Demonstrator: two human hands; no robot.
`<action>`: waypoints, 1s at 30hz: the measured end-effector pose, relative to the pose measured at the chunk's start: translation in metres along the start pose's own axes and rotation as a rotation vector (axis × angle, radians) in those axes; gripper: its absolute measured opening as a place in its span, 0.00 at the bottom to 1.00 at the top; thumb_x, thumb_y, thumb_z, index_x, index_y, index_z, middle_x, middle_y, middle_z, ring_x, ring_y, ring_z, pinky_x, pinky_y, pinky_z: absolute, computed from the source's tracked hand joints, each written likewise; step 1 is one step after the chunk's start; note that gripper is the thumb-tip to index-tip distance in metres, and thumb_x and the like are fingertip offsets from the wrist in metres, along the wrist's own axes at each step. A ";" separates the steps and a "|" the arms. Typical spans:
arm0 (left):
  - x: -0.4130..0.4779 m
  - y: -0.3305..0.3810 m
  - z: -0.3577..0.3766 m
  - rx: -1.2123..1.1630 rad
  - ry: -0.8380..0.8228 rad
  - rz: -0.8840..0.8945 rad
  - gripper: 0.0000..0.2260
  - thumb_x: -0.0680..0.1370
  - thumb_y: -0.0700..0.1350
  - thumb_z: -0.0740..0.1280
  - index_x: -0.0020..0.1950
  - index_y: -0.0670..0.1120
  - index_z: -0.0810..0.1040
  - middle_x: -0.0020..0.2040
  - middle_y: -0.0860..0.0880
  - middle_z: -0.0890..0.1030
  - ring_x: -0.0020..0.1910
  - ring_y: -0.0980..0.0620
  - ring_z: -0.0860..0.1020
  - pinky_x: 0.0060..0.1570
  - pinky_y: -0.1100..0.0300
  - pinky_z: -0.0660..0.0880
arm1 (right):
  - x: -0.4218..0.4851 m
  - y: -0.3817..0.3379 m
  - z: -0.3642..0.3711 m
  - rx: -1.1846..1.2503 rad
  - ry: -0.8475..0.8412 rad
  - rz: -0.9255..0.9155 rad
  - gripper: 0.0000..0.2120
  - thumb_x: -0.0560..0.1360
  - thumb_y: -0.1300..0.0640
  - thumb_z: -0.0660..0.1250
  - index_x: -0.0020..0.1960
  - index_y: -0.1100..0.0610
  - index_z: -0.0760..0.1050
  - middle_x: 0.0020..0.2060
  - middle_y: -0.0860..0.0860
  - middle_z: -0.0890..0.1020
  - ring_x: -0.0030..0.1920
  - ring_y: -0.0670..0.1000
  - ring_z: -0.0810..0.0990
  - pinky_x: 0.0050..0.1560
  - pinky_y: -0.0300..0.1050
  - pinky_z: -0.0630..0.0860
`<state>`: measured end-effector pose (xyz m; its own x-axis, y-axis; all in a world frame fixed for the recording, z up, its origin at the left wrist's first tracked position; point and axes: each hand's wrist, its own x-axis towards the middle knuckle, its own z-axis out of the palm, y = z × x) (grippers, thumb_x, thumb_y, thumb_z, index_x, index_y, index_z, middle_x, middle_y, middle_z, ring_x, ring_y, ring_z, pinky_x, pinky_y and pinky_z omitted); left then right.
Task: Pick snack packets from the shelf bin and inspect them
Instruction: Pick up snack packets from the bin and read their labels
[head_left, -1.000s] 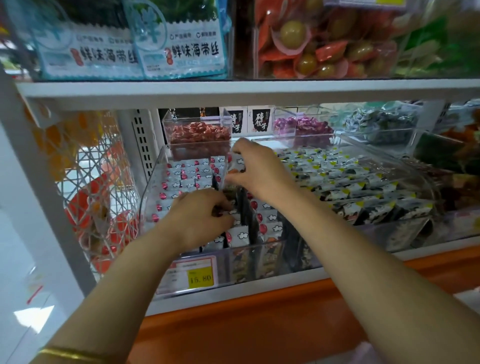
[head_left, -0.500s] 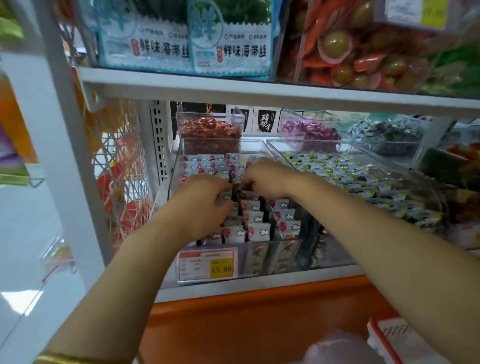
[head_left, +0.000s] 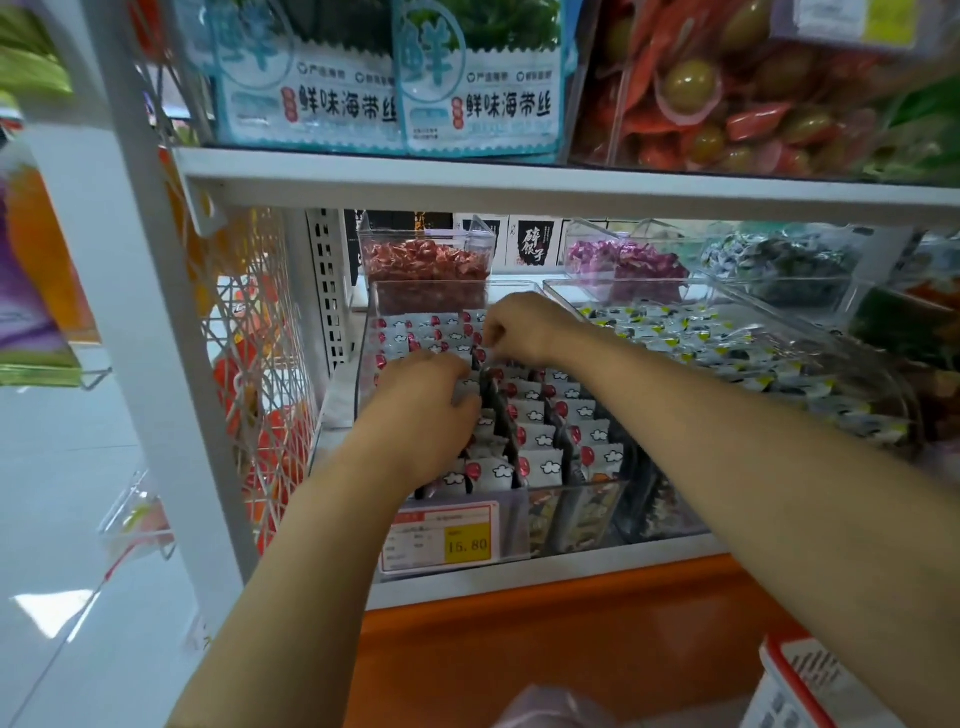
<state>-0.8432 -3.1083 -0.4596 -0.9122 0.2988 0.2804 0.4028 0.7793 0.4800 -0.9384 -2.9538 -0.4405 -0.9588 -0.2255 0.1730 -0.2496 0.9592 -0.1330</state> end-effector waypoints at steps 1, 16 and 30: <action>0.000 0.000 0.001 0.001 -0.004 -0.004 0.17 0.80 0.44 0.59 0.68 0.44 0.70 0.67 0.43 0.71 0.65 0.44 0.68 0.63 0.52 0.68 | 0.001 0.001 0.004 -0.027 -0.028 -0.003 0.02 0.74 0.62 0.68 0.46 0.57 0.79 0.50 0.55 0.82 0.46 0.51 0.76 0.46 0.43 0.70; 0.002 0.007 0.001 -0.344 0.235 -0.113 0.20 0.80 0.45 0.60 0.72 0.46 0.64 0.66 0.44 0.72 0.47 0.49 0.76 0.42 0.59 0.73 | -0.103 -0.011 -0.037 0.829 0.699 0.254 0.03 0.76 0.63 0.65 0.45 0.62 0.72 0.44 0.58 0.79 0.40 0.59 0.81 0.41 0.52 0.80; 0.000 0.018 0.004 -1.337 0.043 -0.318 0.05 0.77 0.41 0.64 0.42 0.41 0.74 0.37 0.44 0.79 0.32 0.55 0.80 0.32 0.67 0.76 | -0.152 -0.003 -0.007 1.667 0.585 0.324 0.02 0.75 0.66 0.65 0.44 0.64 0.77 0.32 0.51 0.83 0.35 0.51 0.84 0.35 0.38 0.79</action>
<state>-0.8360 -3.0921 -0.4547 -0.9848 0.1724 0.0225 -0.0336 -0.3159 0.9482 -0.7915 -2.9214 -0.4596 -0.9171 0.3552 0.1811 -0.2954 -0.3003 -0.9070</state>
